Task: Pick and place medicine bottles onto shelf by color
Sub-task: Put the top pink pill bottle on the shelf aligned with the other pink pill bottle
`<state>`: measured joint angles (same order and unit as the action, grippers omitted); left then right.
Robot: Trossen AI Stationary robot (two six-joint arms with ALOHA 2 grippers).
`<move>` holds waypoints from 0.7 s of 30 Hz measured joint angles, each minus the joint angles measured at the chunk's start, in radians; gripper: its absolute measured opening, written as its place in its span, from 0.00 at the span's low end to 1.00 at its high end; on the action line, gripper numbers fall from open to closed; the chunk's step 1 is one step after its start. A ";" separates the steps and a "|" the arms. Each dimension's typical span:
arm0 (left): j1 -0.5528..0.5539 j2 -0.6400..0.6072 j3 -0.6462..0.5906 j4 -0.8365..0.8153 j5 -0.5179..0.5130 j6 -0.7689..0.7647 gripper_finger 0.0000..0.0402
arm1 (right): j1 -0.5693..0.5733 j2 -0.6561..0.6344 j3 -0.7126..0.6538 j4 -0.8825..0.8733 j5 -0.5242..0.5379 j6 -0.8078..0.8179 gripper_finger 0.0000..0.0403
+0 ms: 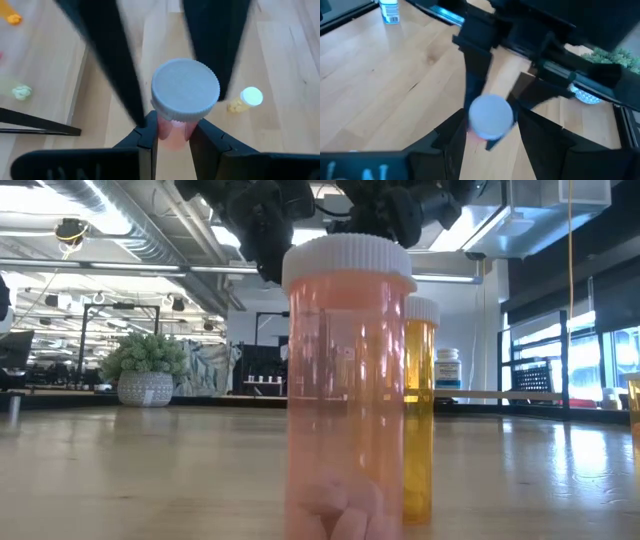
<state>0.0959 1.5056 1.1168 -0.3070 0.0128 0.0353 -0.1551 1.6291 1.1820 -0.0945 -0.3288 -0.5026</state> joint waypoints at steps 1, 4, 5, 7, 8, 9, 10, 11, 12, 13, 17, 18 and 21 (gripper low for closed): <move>0.000 0.000 0.000 -0.002 0.002 0.000 0.17 | 0.000 0.000 0.000 -0.003 0.000 0.000 0.45; 0.000 0.000 0.000 -0.006 0.001 0.000 0.17 | 0.000 0.000 0.000 -0.010 -0.001 0.000 0.45; 0.000 0.000 0.000 -0.007 0.001 0.000 0.17 | 0.000 0.000 0.000 -0.013 -0.001 0.000 0.45; 0.000 0.000 0.000 -0.011 0.001 0.000 0.17 | 0.000 0.000 0.000 -0.011 -0.002 0.000 0.45; 0.000 0.000 0.000 -0.010 0.001 0.000 0.17 | 0.000 0.000 0.000 -0.011 -0.003 0.000 0.45; 0.000 0.000 0.000 -0.010 0.001 0.000 0.17 | 0.000 0.000 0.000 -0.012 -0.003 0.000 0.45; 0.000 0.000 0.000 -0.011 0.001 0.000 0.17 | 0.000 0.000 0.000 -0.012 -0.003 0.000 0.45; 0.000 0.000 0.000 -0.011 0.001 0.000 0.17 | 0.000 0.000 0.000 -0.011 -0.003 0.000 0.45; 0.000 0.000 0.000 -0.011 0.000 0.000 0.17 | 0.000 0.000 0.000 -0.009 -0.003 0.000 0.45; 0.000 0.000 0.000 -0.011 -0.001 0.000 0.17 | 0.000 0.000 0.000 -0.008 -0.003 0.000 0.45; 0.001 0.000 0.000 -0.012 -0.002 0.000 0.17 | 0.000 -0.001 0.000 -0.008 -0.005 0.000 0.45; 0.001 0.000 0.000 -0.013 -0.002 0.000 0.17 | 0.001 -0.001 0.000 -0.008 -0.005 0.000 0.45; 0.001 0.000 0.000 -0.013 -0.002 0.000 0.17 | 0.001 -0.002 0.000 -0.008 -0.006 0.002 0.45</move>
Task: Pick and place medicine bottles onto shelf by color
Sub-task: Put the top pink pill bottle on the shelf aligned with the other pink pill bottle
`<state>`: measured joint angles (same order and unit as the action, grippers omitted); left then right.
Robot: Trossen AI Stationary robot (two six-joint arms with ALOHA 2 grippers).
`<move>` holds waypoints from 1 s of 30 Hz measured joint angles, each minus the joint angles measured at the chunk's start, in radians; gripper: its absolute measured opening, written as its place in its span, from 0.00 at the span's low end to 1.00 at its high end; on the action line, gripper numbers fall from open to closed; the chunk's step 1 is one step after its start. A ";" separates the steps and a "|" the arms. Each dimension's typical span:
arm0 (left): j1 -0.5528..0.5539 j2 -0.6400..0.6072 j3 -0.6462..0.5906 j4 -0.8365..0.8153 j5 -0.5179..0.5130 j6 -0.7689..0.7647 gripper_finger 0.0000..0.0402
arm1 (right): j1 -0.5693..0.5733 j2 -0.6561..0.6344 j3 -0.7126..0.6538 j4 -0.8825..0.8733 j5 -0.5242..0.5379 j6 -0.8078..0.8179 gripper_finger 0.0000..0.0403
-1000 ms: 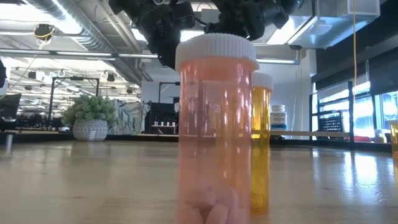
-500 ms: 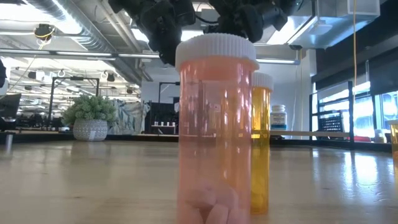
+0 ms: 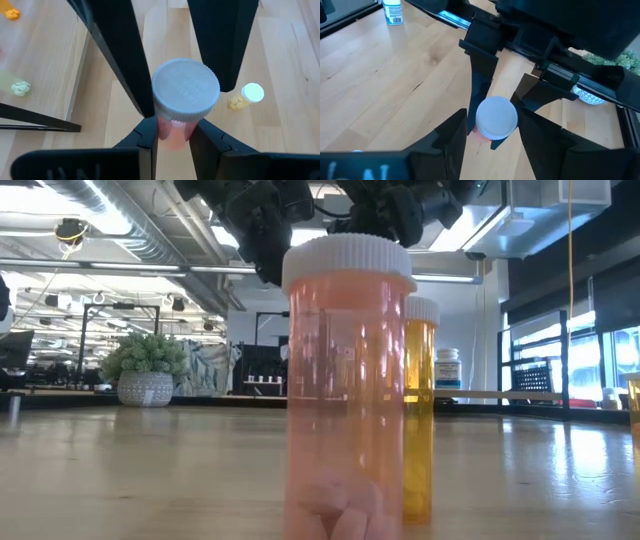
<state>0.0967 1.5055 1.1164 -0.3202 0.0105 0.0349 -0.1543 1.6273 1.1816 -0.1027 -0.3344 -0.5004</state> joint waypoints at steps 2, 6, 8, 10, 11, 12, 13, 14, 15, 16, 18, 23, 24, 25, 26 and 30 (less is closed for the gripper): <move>0.000 0.000 0.000 -0.001 -0.004 0.000 0.17 | 0.000 0.000 0.000 0.000 0.000 0.000 0.43; 0.000 0.000 -0.001 -0.001 -0.004 0.000 0.17 | 0.000 0.000 0.000 0.001 0.000 0.000 0.36; 0.000 0.000 -0.001 -0.002 -0.004 -0.001 0.17 | 0.000 0.002 0.000 0.002 0.000 0.001 0.34; 0.000 0.000 -0.001 -0.003 -0.005 -0.002 0.17 | 0.000 0.004 0.000 0.002 0.000 0.001 0.32; 0.000 0.000 -0.001 -0.004 -0.005 -0.002 0.17 | 0.000 0.007 0.000 0.003 0.000 0.001 0.32; 0.000 0.000 -0.001 -0.006 -0.006 -0.002 0.17 | 0.000 0.009 0.000 0.005 0.000 0.001 0.31; 0.000 0.001 -0.003 -0.006 -0.008 -0.003 0.17 | 0.000 0.010 0.000 0.004 0.000 0.001 0.31; 0.000 0.001 -0.003 -0.006 -0.009 -0.002 0.17 | 0.000 0.010 0.000 0.004 0.000 0.002 0.31; 0.000 0.001 -0.003 -0.006 -0.012 -0.002 0.17 | 0.000 0.010 0.000 0.004 0.000 0.002 0.32; 0.000 0.001 -0.003 -0.005 -0.015 -0.002 0.17 | 0.000 0.010 0.000 0.004 0.000 0.002 0.32; 0.000 0.001 -0.003 -0.005 -0.016 -0.002 0.17 | 0.000 0.010 0.000 0.004 0.000 0.002 0.32; 0.000 0.001 -0.003 -0.005 -0.018 -0.005 0.17 | 0.000 0.010 0.000 0.003 0.000 0.004 0.32; 0.000 0.001 -0.003 -0.004 -0.018 -0.006 0.18 | 0.000 0.010 0.000 0.003 0.000 0.005 0.32; 0.000 0.001 -0.003 -0.004 -0.019 -0.006 0.18 | 0.000 0.010 0.000 0.003 0.000 0.005 0.32; 0.000 0.001 -0.003 -0.004 -0.022 -0.006 0.19 | 0.000 0.010 0.000 0.003 0.001 0.005 0.32; -0.001 0.001 -0.003 -0.004 -0.068 -0.050 0.24 | -0.001 0.010 0.000 0.003 0.009 0.006 0.32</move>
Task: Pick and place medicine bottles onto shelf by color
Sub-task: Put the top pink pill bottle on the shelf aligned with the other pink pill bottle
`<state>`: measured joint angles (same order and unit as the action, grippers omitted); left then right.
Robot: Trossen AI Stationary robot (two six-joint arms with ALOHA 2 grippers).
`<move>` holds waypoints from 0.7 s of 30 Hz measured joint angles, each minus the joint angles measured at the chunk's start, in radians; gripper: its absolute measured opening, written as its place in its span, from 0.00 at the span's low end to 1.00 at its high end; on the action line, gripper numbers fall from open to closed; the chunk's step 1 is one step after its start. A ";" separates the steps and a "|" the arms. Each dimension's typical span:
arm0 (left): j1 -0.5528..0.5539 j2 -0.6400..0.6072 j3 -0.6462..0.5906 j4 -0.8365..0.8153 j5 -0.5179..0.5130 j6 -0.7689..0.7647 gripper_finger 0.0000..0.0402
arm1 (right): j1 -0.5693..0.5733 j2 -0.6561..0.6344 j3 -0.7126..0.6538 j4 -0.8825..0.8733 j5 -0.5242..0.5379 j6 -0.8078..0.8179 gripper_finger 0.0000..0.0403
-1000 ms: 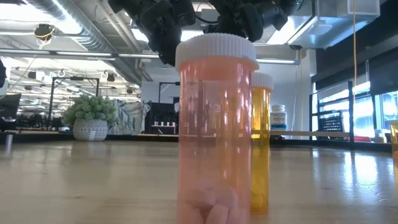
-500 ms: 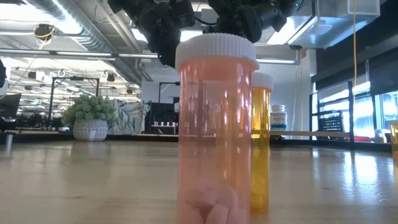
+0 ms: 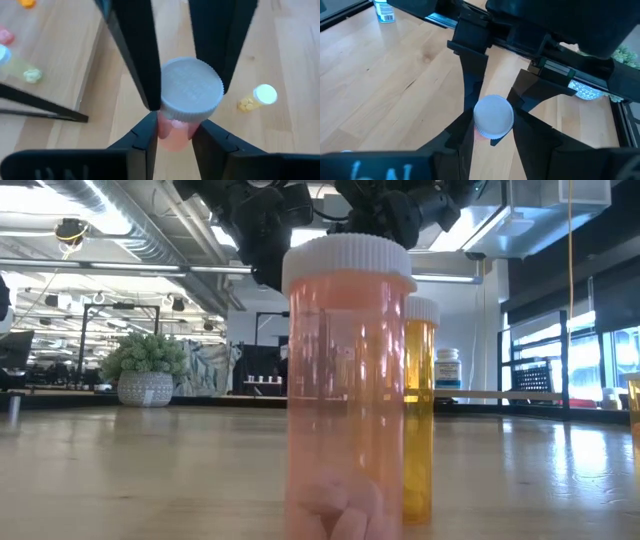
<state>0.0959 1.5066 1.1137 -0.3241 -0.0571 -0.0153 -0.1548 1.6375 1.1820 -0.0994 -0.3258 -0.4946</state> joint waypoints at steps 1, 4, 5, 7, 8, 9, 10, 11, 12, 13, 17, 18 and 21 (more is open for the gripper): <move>0.000 0.000 0.000 0.000 -0.002 -0.005 0.26 | 0.000 0.000 0.000 0.000 0.000 0.000 0.32; 0.000 0.000 0.000 0.003 -0.001 0.010 0.30 | 0.000 0.000 0.000 0.000 -0.001 0.002 0.32; 0.000 0.000 0.000 0.004 -0.001 0.017 0.31 | 0.001 0.000 0.000 -0.001 -0.001 0.009 0.32; 0.000 0.000 0.000 0.005 -0.002 0.023 0.33 | 0.001 0.001 0.000 -0.002 -0.002 0.028 0.32; 0.000 0.000 0.000 0.005 -0.003 0.023 0.34 | 0.001 0.001 0.000 -0.003 -0.002 0.044 0.31; 0.000 0.000 0.000 0.006 -0.003 0.023 0.34 | 0.001 0.001 0.000 -0.003 -0.002 0.047 0.31; 0.000 0.000 0.000 0.006 -0.002 0.023 0.35 | 0.001 0.001 0.000 -0.003 -0.002 0.048 0.31; 0.000 0.000 0.000 0.006 -0.002 0.023 0.35 | 0.001 0.001 0.000 -0.003 -0.002 0.048 0.30; 0.000 0.000 0.000 0.006 -0.002 0.023 0.35 | 0.001 0.001 0.000 -0.003 -0.002 0.048 0.30; 0.000 0.000 0.000 0.006 -0.003 0.023 0.35 | 0.001 0.001 0.000 -0.004 -0.003 0.048 0.30; -0.012 0.000 0.000 0.006 -0.006 0.023 0.35 | 0.001 0.001 0.000 -0.005 -0.010 0.049 0.30; -0.014 0.000 0.000 0.006 -0.006 0.023 0.35 | 0.001 0.001 0.000 -0.005 -0.012 0.049 0.30; -0.020 0.000 0.000 0.005 -0.011 0.023 0.35 | 0.001 0.001 0.000 -0.007 -0.013 0.049 0.30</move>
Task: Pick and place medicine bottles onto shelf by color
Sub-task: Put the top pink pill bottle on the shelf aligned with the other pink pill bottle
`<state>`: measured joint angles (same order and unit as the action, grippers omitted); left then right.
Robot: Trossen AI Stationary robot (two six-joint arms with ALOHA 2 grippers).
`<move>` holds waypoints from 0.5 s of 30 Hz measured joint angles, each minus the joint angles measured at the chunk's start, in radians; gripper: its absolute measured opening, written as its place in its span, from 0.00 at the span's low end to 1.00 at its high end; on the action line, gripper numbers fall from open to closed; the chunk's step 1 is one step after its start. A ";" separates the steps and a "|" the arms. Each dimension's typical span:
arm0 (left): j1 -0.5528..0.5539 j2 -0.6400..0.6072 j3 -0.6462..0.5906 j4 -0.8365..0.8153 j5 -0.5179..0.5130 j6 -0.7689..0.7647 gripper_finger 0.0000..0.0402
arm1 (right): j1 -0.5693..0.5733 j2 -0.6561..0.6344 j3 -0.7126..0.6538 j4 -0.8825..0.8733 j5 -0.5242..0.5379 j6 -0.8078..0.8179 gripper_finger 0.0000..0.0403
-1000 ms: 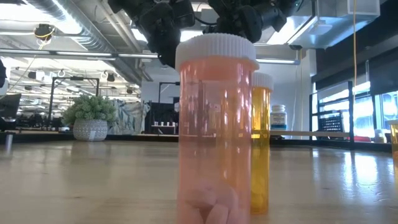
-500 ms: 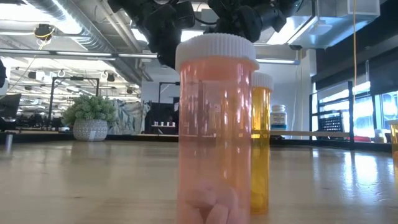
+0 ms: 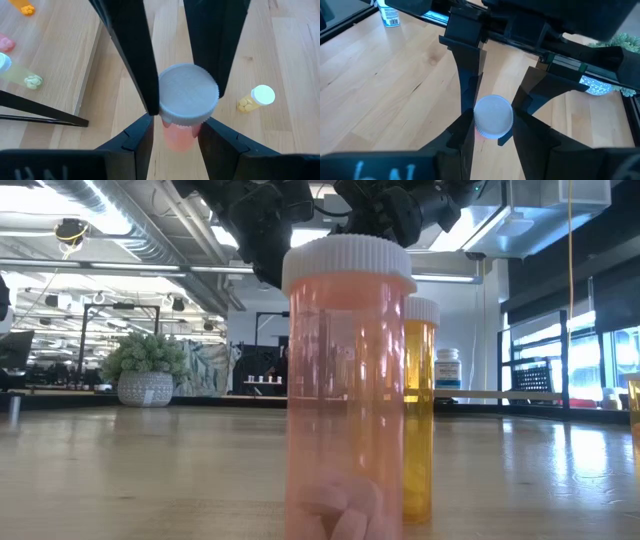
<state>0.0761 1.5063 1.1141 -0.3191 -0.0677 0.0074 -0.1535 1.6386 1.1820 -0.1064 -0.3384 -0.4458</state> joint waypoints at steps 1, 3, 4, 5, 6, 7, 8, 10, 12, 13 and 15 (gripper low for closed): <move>-0.002 0.000 0.000 0.000 0.000 0.000 0.35 | 0.000 0.000 0.000 0.000 0.000 0.000 0.30; -0.006 -0.002 0.000 -0.007 0.000 0.004 0.35 | 0.000 0.001 0.000 0.000 0.000 0.000 0.30; -0.007 -0.003 0.002 -0.009 0.000 0.007 0.35 | 0.000 0.001 0.000 -0.001 -0.001 0.000 0.30; -0.007 -0.003 0.002 -0.013 0.000 0.007 0.35 | 0.000 0.001 0.000 -0.001 0.000 0.000 0.30; -0.007 -0.003 0.002 -0.020 0.000 0.007 0.35 | 0.000 0.001 0.000 -0.001 0.000 0.000 0.30; -0.006 -0.004 0.002 -0.030 -0.001 0.006 0.35 | 0.000 0.001 0.000 -0.001 0.000 0.000 0.30; -0.006 -0.004 0.002 -0.045 -0.006 0.006 0.35 | 0.000 0.002 0.000 -0.001 0.001 0.000 0.30; -0.007 -0.004 0.002 -0.067 -0.021 0.006 0.35 | 0.000 0.002 0.000 -0.001 0.005 0.000 0.30; -0.007 -0.004 0.002 -0.087 -0.027 0.005 0.35 | 0.000 0.002 0.000 -0.001 0.005 0.000 0.30; -0.007 -0.004 0.002 -0.096 -0.028 0.002 0.35 | 0.000 0.002 0.000 -0.001 0.004 0.000 0.30; -0.006 -0.004 0.002 -0.104 -0.034 -0.001 0.35 | 0.000 0.002 0.000 -0.001 0.005 0.000 0.30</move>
<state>0.0700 1.5024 1.1164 -0.4229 -0.1016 0.0064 -0.1535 1.6402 1.1820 -0.1070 -0.3335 -0.4458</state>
